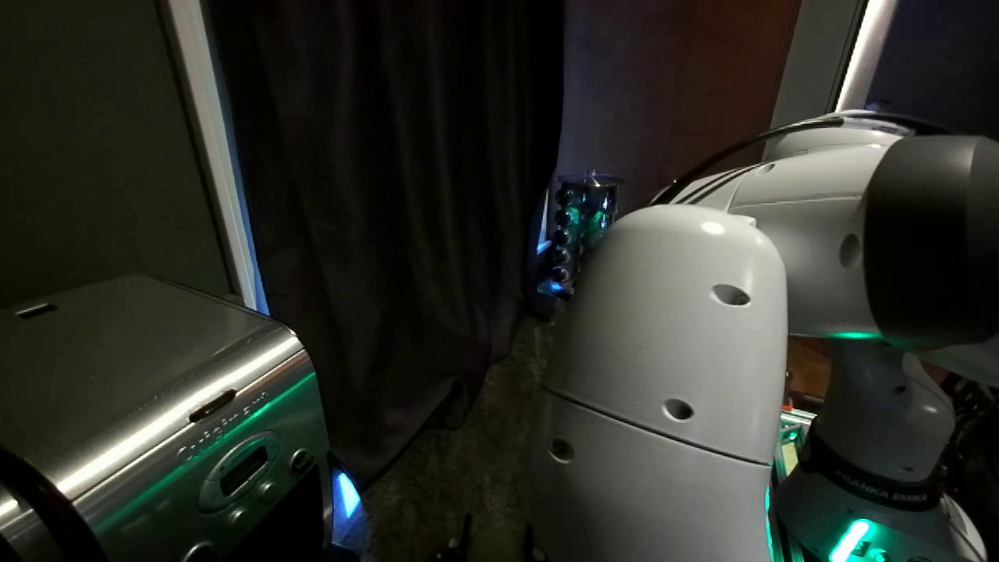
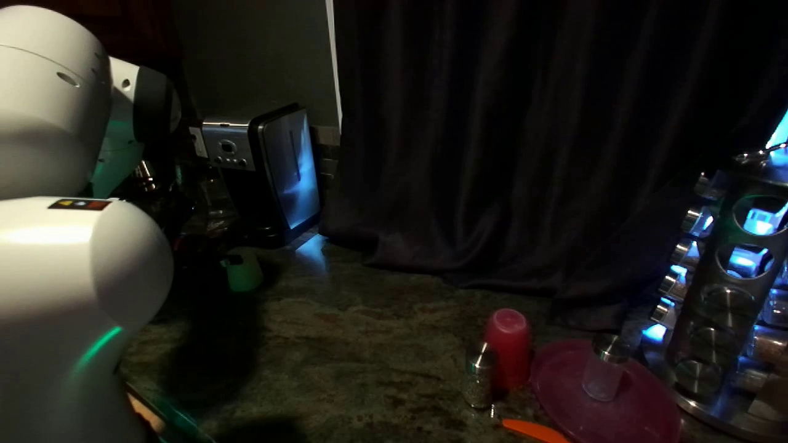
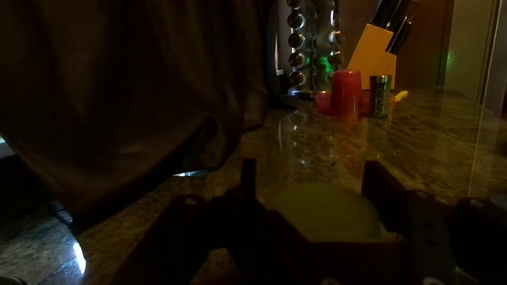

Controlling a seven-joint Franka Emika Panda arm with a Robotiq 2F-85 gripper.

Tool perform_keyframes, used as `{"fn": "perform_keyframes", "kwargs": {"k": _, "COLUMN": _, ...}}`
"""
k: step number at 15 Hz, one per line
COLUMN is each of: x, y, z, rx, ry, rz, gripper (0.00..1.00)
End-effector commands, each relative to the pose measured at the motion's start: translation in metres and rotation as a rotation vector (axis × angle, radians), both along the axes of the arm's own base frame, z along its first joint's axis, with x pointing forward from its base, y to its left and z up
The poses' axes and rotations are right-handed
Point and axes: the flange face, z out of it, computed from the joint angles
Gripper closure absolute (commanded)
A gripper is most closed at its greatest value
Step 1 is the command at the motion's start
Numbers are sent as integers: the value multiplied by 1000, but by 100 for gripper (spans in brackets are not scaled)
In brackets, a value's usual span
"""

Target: Flip over the green cup

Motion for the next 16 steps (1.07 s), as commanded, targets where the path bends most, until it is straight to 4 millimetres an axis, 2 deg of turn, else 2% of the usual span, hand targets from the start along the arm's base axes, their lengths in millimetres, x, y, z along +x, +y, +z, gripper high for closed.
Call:
{"fn": "perform_keyframes", "kwargs": {"k": 1, "x": -7, "y": 0, "z": -16, "rx": 31, "ry": 37, "rz": -14, "gripper": 10}}
{"fn": "perform_keyframes", "kwargs": {"k": 3, "x": -8, "y": -1, "z": -17, "rx": 31, "ry": 41, "rz": -16, "gripper": 7}}
{"fn": "perform_keyframes", "kwargs": {"k": 5, "x": -9, "y": -1, "z": -17, "rx": 32, "ry": 44, "rz": -17, "gripper": 13}}
{"fn": "perform_keyframes", "kwargs": {"k": 10, "x": -10, "y": -2, "z": -18, "rx": 41, "ry": 49, "rz": -23, "gripper": 15}}
{"fn": "perform_keyframes", "kwargs": {"k": 15, "x": -10, "y": -3, "z": -19, "rx": 73, "ry": 52, "rz": -29, "gripper": 10}}
{"fn": "perform_keyframes", "kwargs": {"k": 16, "x": -9, "y": -4, "z": -19, "rx": 78, "ry": 51, "rz": -29, "gripper": 22}}
